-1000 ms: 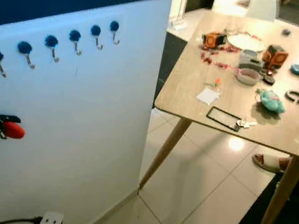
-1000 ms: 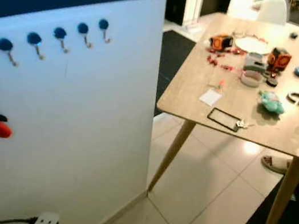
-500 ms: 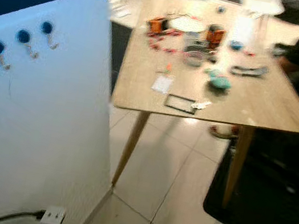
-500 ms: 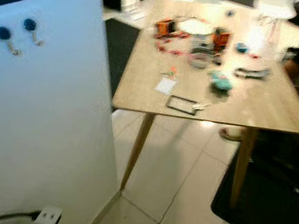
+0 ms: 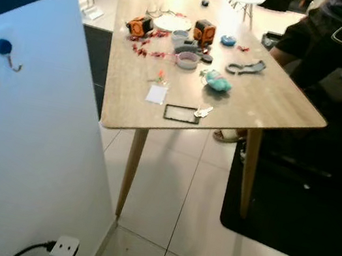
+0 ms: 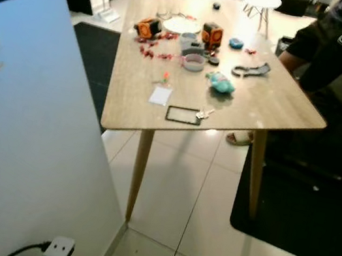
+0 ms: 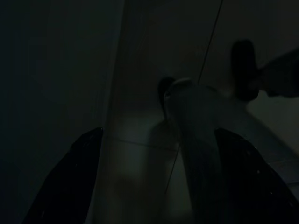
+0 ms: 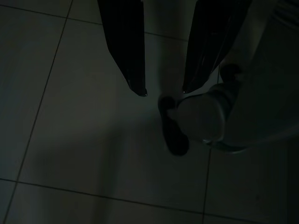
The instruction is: Hang keys on a hook
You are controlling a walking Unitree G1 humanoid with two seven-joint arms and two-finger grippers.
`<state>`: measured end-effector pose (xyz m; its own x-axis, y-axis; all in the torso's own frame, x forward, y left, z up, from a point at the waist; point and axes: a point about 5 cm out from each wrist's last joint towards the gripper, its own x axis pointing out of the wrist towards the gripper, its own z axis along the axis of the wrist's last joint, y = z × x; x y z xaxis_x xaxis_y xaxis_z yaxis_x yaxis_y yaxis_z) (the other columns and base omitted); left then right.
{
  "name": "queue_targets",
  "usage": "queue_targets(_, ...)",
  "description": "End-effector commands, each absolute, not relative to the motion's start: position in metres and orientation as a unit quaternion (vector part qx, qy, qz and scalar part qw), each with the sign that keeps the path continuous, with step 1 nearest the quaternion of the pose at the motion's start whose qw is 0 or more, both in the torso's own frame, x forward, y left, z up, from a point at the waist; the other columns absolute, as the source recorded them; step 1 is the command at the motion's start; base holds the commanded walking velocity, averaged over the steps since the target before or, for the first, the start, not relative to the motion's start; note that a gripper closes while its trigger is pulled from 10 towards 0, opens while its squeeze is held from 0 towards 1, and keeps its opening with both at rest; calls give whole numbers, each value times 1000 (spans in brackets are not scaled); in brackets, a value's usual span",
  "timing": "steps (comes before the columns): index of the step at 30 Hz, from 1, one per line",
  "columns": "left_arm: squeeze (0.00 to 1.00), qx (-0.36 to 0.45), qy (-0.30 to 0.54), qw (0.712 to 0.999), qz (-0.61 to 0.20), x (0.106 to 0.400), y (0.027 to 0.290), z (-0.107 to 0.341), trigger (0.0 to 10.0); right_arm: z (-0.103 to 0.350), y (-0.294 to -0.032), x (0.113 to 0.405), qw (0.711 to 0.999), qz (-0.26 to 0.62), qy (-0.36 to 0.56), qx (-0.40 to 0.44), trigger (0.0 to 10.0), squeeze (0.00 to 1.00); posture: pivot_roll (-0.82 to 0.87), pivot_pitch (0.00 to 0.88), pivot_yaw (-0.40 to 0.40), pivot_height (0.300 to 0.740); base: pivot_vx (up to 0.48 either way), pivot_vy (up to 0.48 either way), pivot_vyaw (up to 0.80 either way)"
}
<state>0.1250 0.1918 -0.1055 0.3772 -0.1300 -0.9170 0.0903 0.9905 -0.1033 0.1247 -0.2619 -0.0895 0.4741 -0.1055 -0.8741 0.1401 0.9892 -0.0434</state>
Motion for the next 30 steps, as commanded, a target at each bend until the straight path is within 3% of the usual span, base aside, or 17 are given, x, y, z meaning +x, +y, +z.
queue_targets(1, 0, -15, 560, 827, -55, 122, 198, -106, 10000, -90, -261, 124, 859, -69, 507, 17, 10000, 0, -104, 73, 91, 740, 0, -469, 0)
queue_targets(12, 0, -19, 562, 825, -57, 120, 197, -106, 10000, -90, -261, 124, 860, -63, 506, 14, 10000, 0, -106, 73, 90, 740, 0, -468, 0)
queue_targets(24, 0, -13, 568, 821, -55, 116, 199, -107, 10000, -86, -265, 132, 867, -67, 494, 8, 10000, 0, -109, 73, 92, 740, 0, 0, 0)
queue_targets(30, 0, -12, 568, 821, -58, 116, 198, -108, 10000, -69, -289, 151, 885, -116, 451, -3, 10000, 0, -109, 73, 92, 740, 0, 0, 0)
